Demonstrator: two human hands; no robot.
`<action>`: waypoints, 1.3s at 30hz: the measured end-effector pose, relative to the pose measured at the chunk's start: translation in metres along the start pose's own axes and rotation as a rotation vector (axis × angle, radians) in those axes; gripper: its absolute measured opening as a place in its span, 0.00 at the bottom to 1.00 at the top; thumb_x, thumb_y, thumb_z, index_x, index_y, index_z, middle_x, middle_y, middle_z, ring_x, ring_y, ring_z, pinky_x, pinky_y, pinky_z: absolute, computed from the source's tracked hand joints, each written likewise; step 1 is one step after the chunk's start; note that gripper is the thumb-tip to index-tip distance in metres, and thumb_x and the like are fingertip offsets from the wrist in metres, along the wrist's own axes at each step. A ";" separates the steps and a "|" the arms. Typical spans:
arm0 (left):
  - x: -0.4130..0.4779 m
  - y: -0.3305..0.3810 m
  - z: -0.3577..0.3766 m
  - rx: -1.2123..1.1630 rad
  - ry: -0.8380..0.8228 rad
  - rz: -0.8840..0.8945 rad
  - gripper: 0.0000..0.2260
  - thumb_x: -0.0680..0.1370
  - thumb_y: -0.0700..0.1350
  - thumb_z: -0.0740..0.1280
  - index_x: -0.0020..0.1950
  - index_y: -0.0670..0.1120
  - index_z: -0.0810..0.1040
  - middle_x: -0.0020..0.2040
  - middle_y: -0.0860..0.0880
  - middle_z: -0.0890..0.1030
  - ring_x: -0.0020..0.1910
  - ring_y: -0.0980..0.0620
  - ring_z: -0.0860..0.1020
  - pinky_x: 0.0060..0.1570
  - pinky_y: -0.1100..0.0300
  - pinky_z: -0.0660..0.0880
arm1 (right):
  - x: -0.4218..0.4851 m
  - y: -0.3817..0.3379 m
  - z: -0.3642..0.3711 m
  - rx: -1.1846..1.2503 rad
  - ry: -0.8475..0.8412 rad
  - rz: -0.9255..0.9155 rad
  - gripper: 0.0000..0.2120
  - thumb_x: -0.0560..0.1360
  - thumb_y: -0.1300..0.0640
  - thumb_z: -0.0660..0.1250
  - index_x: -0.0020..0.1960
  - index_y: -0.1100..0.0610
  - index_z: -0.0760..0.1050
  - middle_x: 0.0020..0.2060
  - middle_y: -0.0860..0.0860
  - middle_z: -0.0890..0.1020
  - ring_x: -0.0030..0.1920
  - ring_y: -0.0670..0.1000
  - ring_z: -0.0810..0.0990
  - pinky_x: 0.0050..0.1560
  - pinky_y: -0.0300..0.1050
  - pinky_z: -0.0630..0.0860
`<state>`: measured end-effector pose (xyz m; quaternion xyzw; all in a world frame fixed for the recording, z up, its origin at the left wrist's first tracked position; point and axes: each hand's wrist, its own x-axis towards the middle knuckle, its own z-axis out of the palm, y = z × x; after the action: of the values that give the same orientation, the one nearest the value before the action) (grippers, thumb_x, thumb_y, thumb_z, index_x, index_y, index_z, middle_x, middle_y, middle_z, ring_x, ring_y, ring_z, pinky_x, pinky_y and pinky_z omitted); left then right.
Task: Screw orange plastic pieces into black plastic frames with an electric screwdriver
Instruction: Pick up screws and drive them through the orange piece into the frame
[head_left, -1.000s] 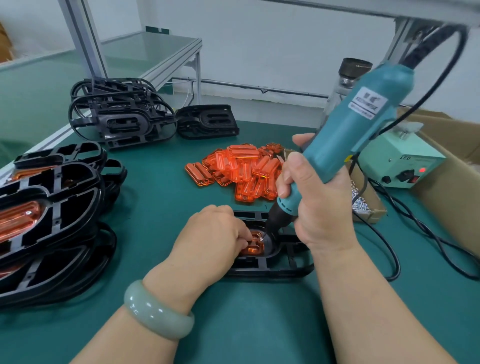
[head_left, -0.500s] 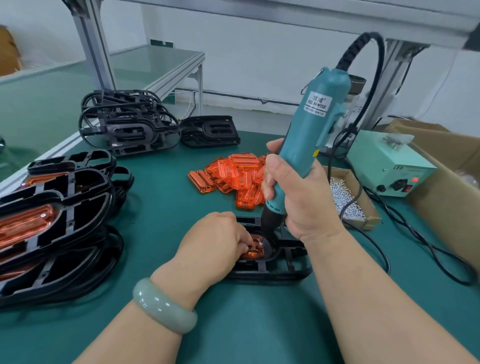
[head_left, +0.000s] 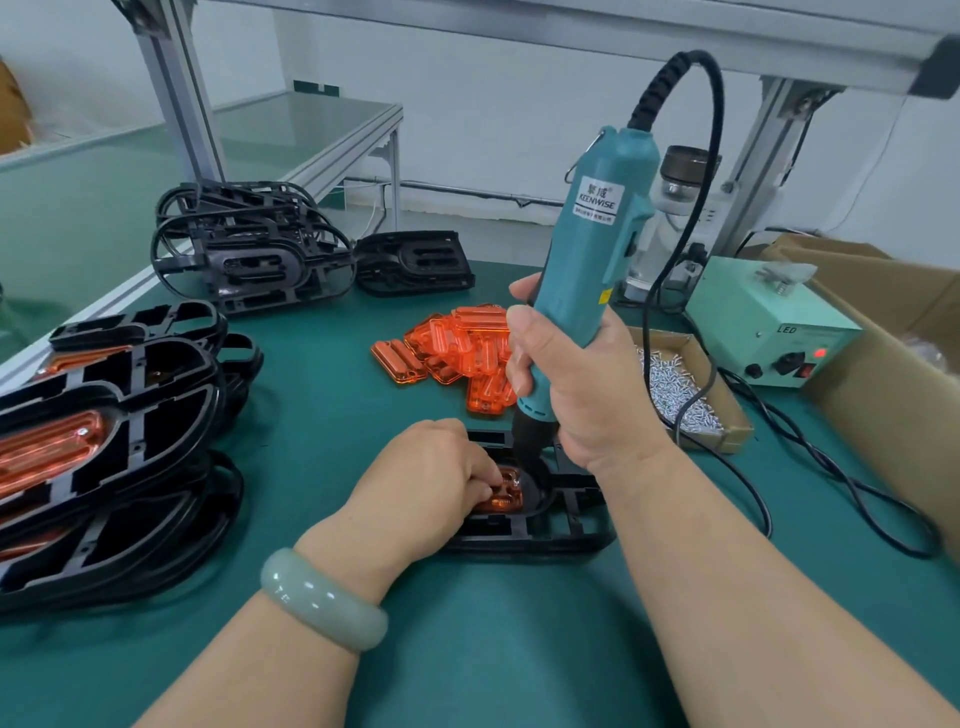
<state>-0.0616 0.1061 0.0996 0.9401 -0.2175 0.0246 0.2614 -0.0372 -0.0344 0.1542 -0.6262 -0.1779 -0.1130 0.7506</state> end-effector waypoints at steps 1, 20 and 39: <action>0.000 0.000 0.000 -0.001 0.008 0.003 0.08 0.76 0.46 0.68 0.52 0.55 0.84 0.46 0.52 0.76 0.51 0.51 0.74 0.53 0.57 0.71 | 0.000 0.000 0.000 -0.001 0.000 0.000 0.06 0.72 0.59 0.67 0.49 0.55 0.74 0.25 0.50 0.72 0.24 0.49 0.69 0.30 0.42 0.70; 0.000 0.003 0.002 -0.008 0.059 0.005 0.08 0.75 0.45 0.68 0.51 0.53 0.84 0.39 0.57 0.70 0.49 0.53 0.75 0.45 0.63 0.70 | -0.007 0.000 0.005 -0.003 0.089 -0.004 0.04 0.69 0.62 0.66 0.41 0.57 0.71 0.22 0.50 0.70 0.22 0.49 0.66 0.27 0.41 0.67; -0.001 -0.001 0.004 -0.050 0.065 -0.042 0.06 0.75 0.46 0.70 0.49 0.55 0.85 0.40 0.56 0.73 0.47 0.55 0.72 0.47 0.61 0.71 | 0.001 -0.017 -0.007 0.168 0.170 -0.093 0.05 0.72 0.62 0.67 0.47 0.57 0.74 0.26 0.48 0.73 0.24 0.47 0.71 0.28 0.40 0.70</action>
<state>-0.0626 0.1051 0.0954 0.9364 -0.1894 0.0443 0.2922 -0.0423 -0.0448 0.1691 -0.5404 -0.1514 -0.1852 0.8066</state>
